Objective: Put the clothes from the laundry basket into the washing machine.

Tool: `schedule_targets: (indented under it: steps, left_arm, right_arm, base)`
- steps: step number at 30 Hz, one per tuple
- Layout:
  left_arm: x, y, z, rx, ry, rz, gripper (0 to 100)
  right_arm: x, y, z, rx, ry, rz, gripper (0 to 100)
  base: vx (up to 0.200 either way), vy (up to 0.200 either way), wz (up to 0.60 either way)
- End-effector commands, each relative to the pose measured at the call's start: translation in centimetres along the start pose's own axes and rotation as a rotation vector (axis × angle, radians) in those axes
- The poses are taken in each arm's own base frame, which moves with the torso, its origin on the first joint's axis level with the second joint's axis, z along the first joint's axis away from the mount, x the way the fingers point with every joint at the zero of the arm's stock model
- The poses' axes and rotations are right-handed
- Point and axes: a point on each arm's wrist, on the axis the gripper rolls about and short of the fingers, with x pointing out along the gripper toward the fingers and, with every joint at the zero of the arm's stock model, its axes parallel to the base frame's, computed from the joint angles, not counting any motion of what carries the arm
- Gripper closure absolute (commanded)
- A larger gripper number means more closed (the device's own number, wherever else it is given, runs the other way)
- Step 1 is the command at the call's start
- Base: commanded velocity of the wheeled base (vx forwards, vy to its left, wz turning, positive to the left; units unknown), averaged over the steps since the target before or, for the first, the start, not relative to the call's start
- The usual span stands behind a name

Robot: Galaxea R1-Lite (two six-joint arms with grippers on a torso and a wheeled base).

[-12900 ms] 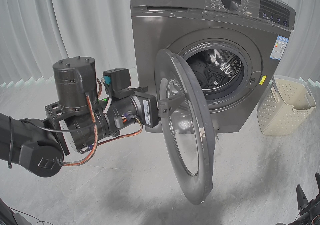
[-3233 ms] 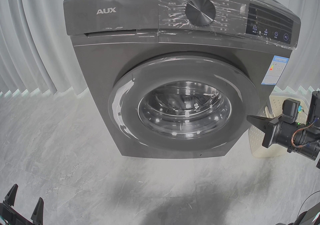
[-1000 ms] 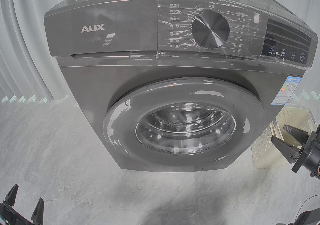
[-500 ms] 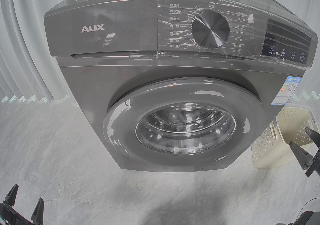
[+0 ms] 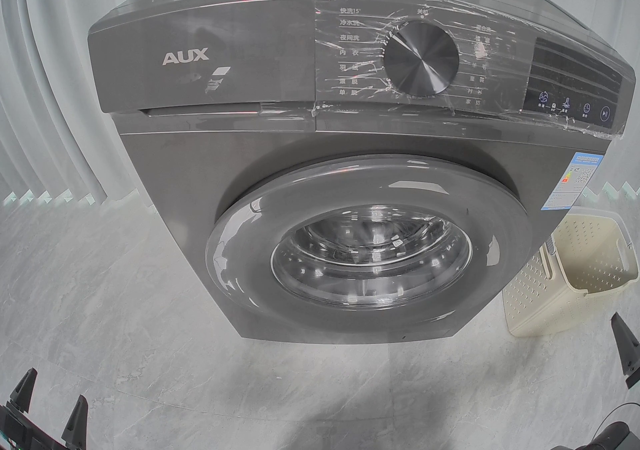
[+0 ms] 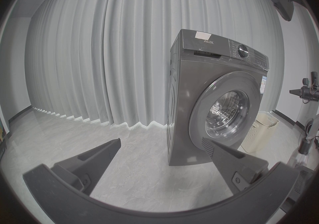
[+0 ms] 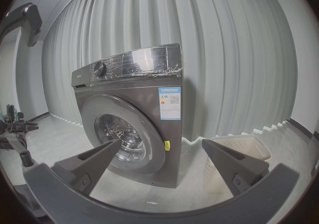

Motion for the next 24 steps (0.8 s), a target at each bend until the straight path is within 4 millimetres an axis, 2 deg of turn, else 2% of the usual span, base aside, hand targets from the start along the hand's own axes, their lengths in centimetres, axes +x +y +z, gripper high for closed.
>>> schedule_targets:
  steps: [1, 6, 12, 24]
  left_arm:
    - [0.0, 0.0, -0.5, 0.000, 0.001, -0.001, 0]
    - [0.0, 0.0, -0.5, 0.000, 0.001, 0.000, 0]
    - [0.0, 0.0, -0.5, 0.000, 0.001, 0.000, 0]
    - [0.0, 0.0, -0.5, 0.000, 0.000, 0.005, 0]
  right_arm:
    - [-2.6, 0.2, -1.4, -0.018, -0.065, -0.035, 0]
    - [-3.6, 0.4, -2.4, -0.025, -0.082, -0.059, 0]
    - [-4.4, 0.6, -5.2, -0.038, -0.080, -0.058, 0]
    - [-4.4, 0.5, -6.1, -0.007, 0.008, -0.107, 0]
  base:
    - [0.000, 0.000, 0.00]
    - [0.000, 0.000, 0.00]
    - [0.000, 0.000, 0.00]
    - [0.000, 0.000, 0.00]
